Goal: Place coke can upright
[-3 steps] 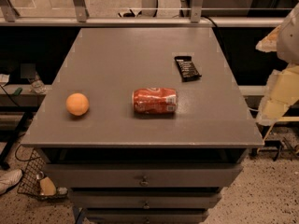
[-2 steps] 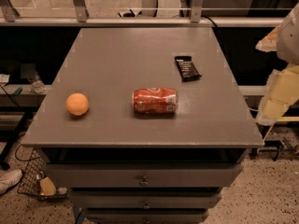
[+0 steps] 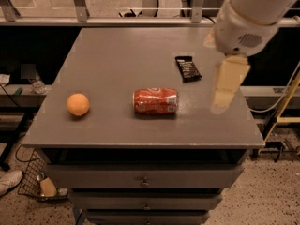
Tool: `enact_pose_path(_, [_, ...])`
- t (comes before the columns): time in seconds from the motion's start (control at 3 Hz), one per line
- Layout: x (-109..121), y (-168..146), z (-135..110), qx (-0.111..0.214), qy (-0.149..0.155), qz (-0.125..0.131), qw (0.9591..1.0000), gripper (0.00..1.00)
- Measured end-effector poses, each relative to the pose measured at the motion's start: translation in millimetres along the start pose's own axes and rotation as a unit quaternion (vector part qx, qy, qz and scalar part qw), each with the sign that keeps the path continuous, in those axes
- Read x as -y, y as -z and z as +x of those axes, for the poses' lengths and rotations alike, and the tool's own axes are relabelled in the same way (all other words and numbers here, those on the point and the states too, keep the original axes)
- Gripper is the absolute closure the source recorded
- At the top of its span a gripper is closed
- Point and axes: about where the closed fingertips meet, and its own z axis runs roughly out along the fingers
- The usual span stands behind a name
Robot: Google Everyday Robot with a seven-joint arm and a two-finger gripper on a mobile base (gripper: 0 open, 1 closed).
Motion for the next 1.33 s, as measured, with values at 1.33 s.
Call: enact_pose_path(1.33, [14, -116, -85, -0.051, 0.005, -0.086, 0.9949, 0.00])
